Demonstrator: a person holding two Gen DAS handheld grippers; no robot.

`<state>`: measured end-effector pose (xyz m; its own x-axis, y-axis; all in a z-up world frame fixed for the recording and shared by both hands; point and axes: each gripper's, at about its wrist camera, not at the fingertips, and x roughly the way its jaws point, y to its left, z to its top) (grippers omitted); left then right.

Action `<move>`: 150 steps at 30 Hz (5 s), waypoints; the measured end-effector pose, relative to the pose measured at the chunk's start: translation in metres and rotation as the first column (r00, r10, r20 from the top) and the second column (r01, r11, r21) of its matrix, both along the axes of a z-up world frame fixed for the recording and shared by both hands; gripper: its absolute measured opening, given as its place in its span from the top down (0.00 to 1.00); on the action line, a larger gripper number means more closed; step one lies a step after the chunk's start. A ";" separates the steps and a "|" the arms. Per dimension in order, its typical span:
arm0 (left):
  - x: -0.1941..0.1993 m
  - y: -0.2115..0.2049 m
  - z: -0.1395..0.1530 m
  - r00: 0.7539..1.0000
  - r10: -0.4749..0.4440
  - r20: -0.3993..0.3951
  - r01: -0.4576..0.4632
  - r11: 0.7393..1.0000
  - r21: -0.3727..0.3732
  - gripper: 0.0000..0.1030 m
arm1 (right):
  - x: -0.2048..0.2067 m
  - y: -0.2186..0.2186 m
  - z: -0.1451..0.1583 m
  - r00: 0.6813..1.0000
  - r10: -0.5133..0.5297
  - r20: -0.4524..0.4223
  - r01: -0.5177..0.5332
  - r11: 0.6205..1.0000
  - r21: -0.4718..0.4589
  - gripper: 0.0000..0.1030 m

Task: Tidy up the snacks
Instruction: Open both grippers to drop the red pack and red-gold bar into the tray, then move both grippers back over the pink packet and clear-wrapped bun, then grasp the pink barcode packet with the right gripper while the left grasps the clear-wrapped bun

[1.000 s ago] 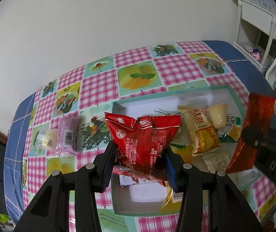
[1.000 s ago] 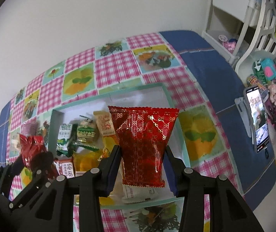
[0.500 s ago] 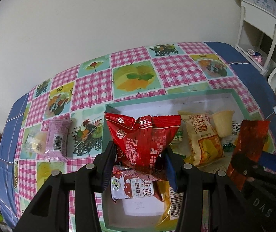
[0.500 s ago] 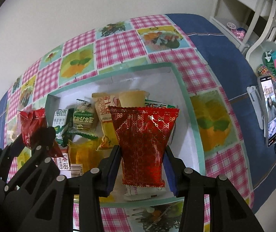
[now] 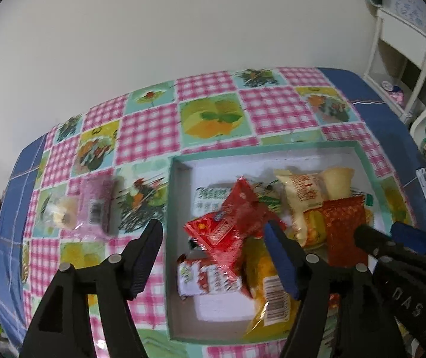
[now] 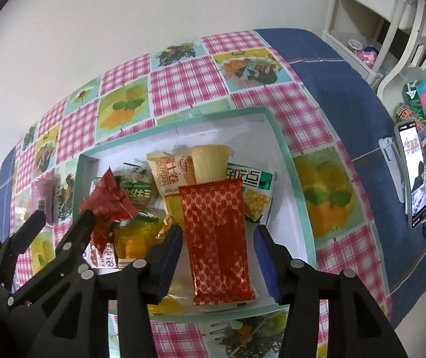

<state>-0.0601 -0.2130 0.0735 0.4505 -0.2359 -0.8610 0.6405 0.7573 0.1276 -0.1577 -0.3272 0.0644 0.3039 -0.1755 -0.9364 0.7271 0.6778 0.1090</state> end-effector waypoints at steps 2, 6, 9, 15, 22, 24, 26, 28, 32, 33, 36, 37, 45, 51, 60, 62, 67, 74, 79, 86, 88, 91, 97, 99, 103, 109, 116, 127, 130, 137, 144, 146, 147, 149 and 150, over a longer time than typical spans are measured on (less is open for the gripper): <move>0.004 0.006 0.000 1.000 0.028 -0.005 -0.028 0.999 0.030 0.31 | 0.001 0.002 0.001 1.000 0.005 0.001 -0.005 1.000 -0.003 0.47; 0.013 0.019 -0.003 0.996 0.082 -0.015 -0.081 0.995 0.063 0.30 | 0.006 0.007 -0.002 1.000 0.026 -0.011 -0.026 1.000 0.000 0.46; 0.022 0.031 -0.005 0.992 0.123 -0.030 -0.121 0.990 0.070 0.25 | 0.012 0.012 -0.004 0.999 0.042 -0.019 -0.042 0.999 0.003 0.46; 0.035 0.047 -0.004 0.985 0.168 -0.031 -0.166 0.983 0.074 0.23 | 0.021 0.019 -0.004 0.998 0.065 -0.019 -0.065 0.998 0.001 0.45; 0.044 0.058 -0.004 0.978 0.205 -0.037 -0.202 0.976 0.078 0.18 | 0.030 0.028 -0.004 0.996 0.085 -0.026 -0.085 0.996 -0.005 0.39; 0.046 0.060 -0.006 0.976 0.213 -0.038 -0.209 0.975 0.082 0.14 | 0.032 0.030 -0.006 0.996 0.087 -0.037 -0.087 0.996 -0.010 0.32; 0.047 0.061 -0.007 0.974 0.224 -0.035 -0.220 0.971 0.088 0.10 | 0.033 0.031 -0.008 0.995 0.091 -0.046 -0.091 0.996 -0.012 0.23; 0.049 0.062 -0.010 0.972 0.231 -0.041 -0.227 0.970 0.093 0.10 | 0.034 0.031 -0.010 0.994 0.094 -0.052 -0.094 0.995 -0.012 0.14; 0.051 0.065 -0.013 0.969 0.240 -0.053 -0.235 0.968 0.091 0.10 | 0.035 0.032 -0.012 0.994 0.096 -0.059 -0.096 0.995 -0.011 0.13; 0.051 0.065 -0.013 0.969 0.243 -0.051 -0.237 0.967 0.091 0.09 | 0.035 0.032 -0.013 0.994 0.095 -0.061 -0.096 0.995 -0.012 0.13; 0.052 0.067 -0.013 0.967 0.251 -0.047 -0.246 0.965 0.090 0.08 | 0.035 0.031 -0.013 0.994 0.090 -0.063 -0.091 0.996 -0.013 0.06; 0.053 0.067 -0.013 0.966 0.254 -0.047 -0.249 0.964 0.089 0.08 | 0.035 0.031 -0.013 0.994 0.088 -0.063 -0.089 0.996 -0.015 0.02; 0.057 0.071 -0.014 0.963 0.265 -0.051 -0.259 0.961 0.092 0.08 | 0.036 0.031 -0.012 0.996 0.072 -0.062 -0.074 0.997 -0.026 0.00; 0.064 0.081 -0.014 0.956 0.286 -0.062 -0.280 0.956 0.083 0.08 | 0.043 0.039 -0.012 0.996 0.076 -0.049 -0.077 0.997 -0.024 0.00; 0.091 0.120 -0.011 0.920 0.384 -0.082 -0.380 0.923 0.062 0.08 | 0.071 0.073 -0.010 0.990 0.141 -0.025 -0.142 0.989 -0.037 0.00; 0.099 0.133 -0.011 0.904 0.420 -0.082 -0.416 0.907 0.056 0.08 | 0.078 0.082 -0.010 0.987 0.156 -0.020 -0.157 0.987 -0.040 0.00; 0.116 0.167 -0.008 0.867 0.495 -0.065 -0.492 0.869 0.052 0.08 | 0.097 0.111 -0.009 0.978 0.210 0.012 -0.209 0.977 -0.047 0.00; 0.137 0.210 -0.007 0.812 0.578 -0.083 -0.578 0.816 0.030 0.08 | 0.124 0.151 -0.008 0.955 0.293 0.037 -0.290 0.955 -0.060 0.00; 0.147 0.234 -0.007 0.783 0.617 -0.081 -0.617 0.787 0.026 0.08 | 0.141 0.176 -0.013 0.939 0.344 0.033 -0.342 0.938 -0.049 0.00; 0.157 0.252 -0.009 0.759 0.644 -0.099 -0.646 0.764 0.018 0.08 | 0.155 0.200 -0.020 0.919 0.393 0.026 -0.392 0.919 -0.038 0.00; 0.158 0.252 -0.010 0.761 0.640 -0.102 -0.642 0.766 0.015 0.08 | 0.159 0.204 -0.021 0.913 0.407 0.030 -0.406 0.913 -0.034 0.00; 0.161 0.249 -0.009 0.772 0.626 -0.105 -0.630 0.777 0.001 0.08 | 0.165 0.206 -0.020 0.906 0.421 0.045 -0.420 0.907 -0.038 0.00; 0.170 0.234 -0.014 0.802 0.581 -0.142 -0.590 0.807 -0.034 0.08 | 0.175 0.197 -0.013 0.909 0.405 0.094 -0.401 0.914 -0.065 0.00; 0.174 0.229 -0.016 0.811 0.565 -0.151 -0.577 0.816 -0.041 0.08 | 0.180 0.193 -0.014 0.909 0.402 0.109 -0.398 0.916 -0.057 0.00; 0.183 0.222 -0.022 0.816 0.549 -0.179 -0.566 0.823 -0.054 0.08 | 0.189 0.187 -0.018 0.912 0.387 0.136 -0.386 0.922 -0.037 0.00; 0.199 0.215 -0.028 0.825 0.530 -0.196 -0.552 0.829 -0.085 0.08 | 0.211 0.184 -0.033 0.911 0.389 0.140 -0.389 0.921 -0.026 0.01; 0.211 0.209 -0.042 0.834 0.503 -0.227 -0.531 0.843 -0.085 0.08 | 0.232 0.190 -0.051 0.904 0.407 0.128 -0.405 0.913 -0.039 0.09; 0.223 0.191 -0.062 0.862 0.454 -0.227 -0.478 0.876 -0.066 0.08 | 0.249 0.191 -0.070 0.901 0.407 0.147 -0.408 0.913 -0.028 0.22; 0.224 0.186 -0.066 0.871 0.444 -0.212 -0.464 0.884 -0.055 0.09 | 0.251 0.190 -0.073 0.902 0.404 0.153 -0.405 0.914 -0.025 0.32; 0.225 0.184 -0.066 0.880 0.430 -0.204 -0.450 0.890 -0.067 0.16 | 0.252 0.187 -0.078 0.907 0.393 0.147 -0.397 0.918 -0.008 0.56; 0.223 0.184 -0.069 0.883 0.424 -0.203 -0.445 0.893 -0.071 0.17 | 0.248 0.183 -0.080 0.911 0.386 0.144 -0.391 0.920 0.003 0.56; 0.224 0.188 -0.070 0.873 0.438 -0.215 -0.464 0.882 -0.085 0.16 | 0.247 0.180 -0.080 0.914 0.379 0.148 -0.385 0.923 0.010 0.56; 0.225 0.191 -0.071 0.863 0.450 -0.227 -0.480 0.873 -0.092 0.14 | 0.247 0.179 -0.080 0.914 0.377 0.149 -0.383 0.924 0.012 0.56; 0.227 0.196 -0.074 0.844 0.469 -0.260 -0.508 0.854 -0.109 0.12 | 0.246 0.178 -0.080 0.916 0.373 0.148 -0.379 0.925 0.014 0.56; 0.228 0.198 -0.076 0.837 0.474 -0.272 -0.517 0.848 -0.114 0.10 | 0.246 0.178 -0.080 0.916 0.373 0.148 -0.380 0.925 0.016 0.56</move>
